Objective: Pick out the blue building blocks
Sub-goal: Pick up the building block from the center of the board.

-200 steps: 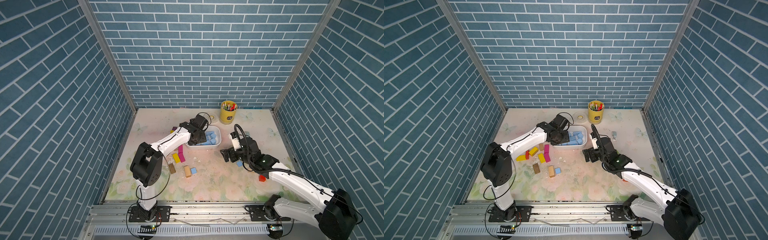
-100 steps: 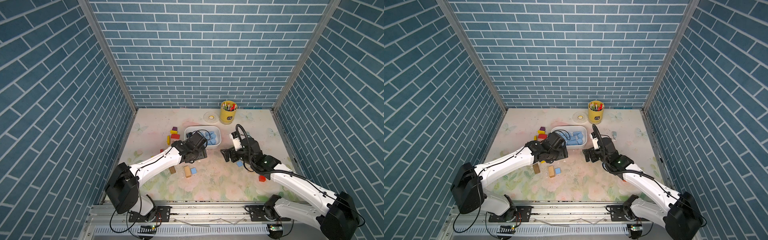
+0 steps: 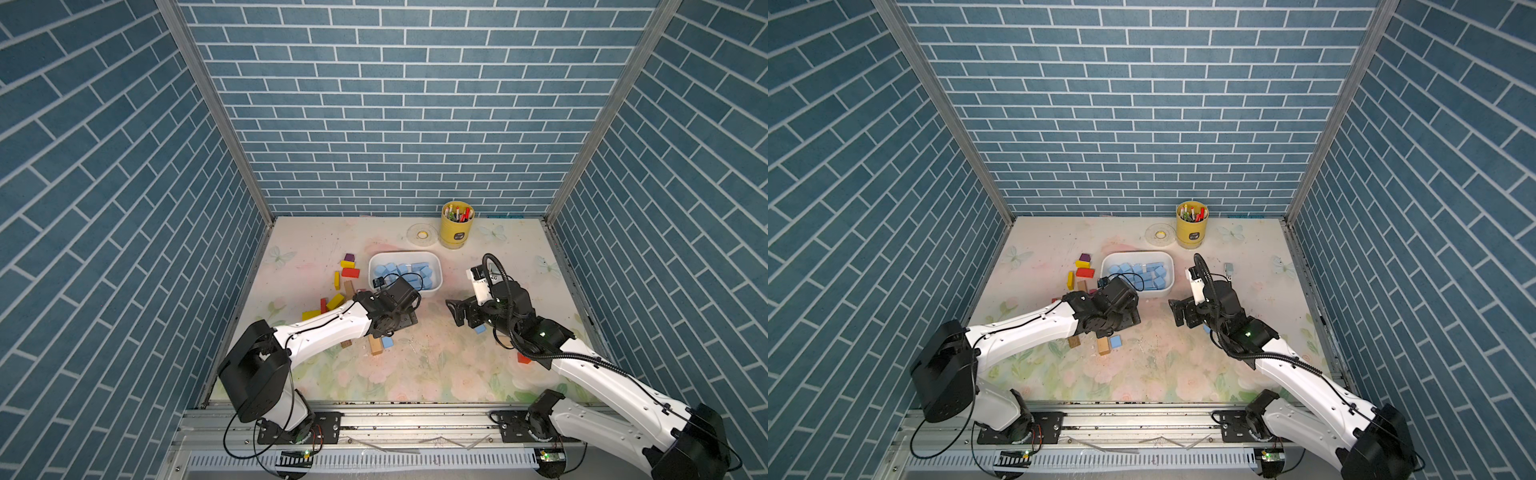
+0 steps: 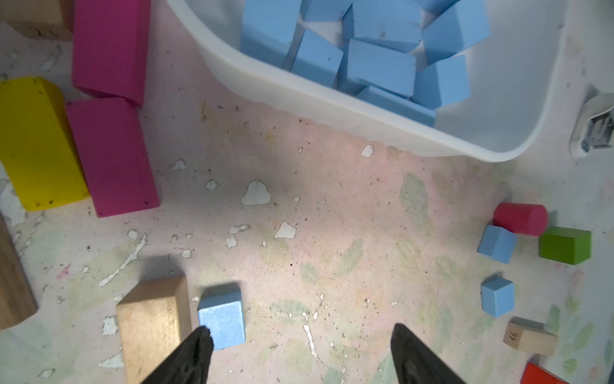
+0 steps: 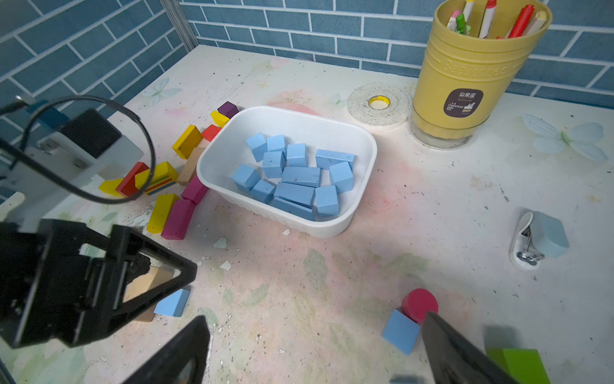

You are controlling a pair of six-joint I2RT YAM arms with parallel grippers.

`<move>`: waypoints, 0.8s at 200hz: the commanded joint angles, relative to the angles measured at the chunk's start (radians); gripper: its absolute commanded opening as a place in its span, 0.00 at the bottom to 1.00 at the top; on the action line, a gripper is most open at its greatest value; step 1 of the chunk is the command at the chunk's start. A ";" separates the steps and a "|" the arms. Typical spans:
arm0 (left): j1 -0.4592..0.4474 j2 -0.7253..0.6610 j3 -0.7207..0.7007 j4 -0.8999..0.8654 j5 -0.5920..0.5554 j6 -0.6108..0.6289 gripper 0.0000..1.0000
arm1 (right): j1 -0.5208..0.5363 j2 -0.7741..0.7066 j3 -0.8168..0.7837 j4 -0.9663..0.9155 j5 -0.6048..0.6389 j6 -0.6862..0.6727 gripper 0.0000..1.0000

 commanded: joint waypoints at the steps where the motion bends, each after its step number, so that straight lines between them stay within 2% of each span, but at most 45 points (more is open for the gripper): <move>1: -0.019 0.045 0.012 -0.012 -0.020 -0.031 0.86 | 0.003 -0.017 -0.008 0.000 0.013 0.004 0.99; 39: -0.027 0.091 0.025 -0.074 -0.037 -0.058 0.84 | 0.004 -0.023 -0.010 -0.001 0.008 0.006 0.99; 126: -0.036 0.038 -0.070 -0.087 -0.076 -0.081 0.83 | 0.004 -0.019 -0.011 0.000 0.000 0.007 0.99; 160: -0.034 0.041 -0.076 -0.098 -0.086 -0.073 0.73 | 0.004 -0.014 -0.009 0.000 0.000 0.007 0.99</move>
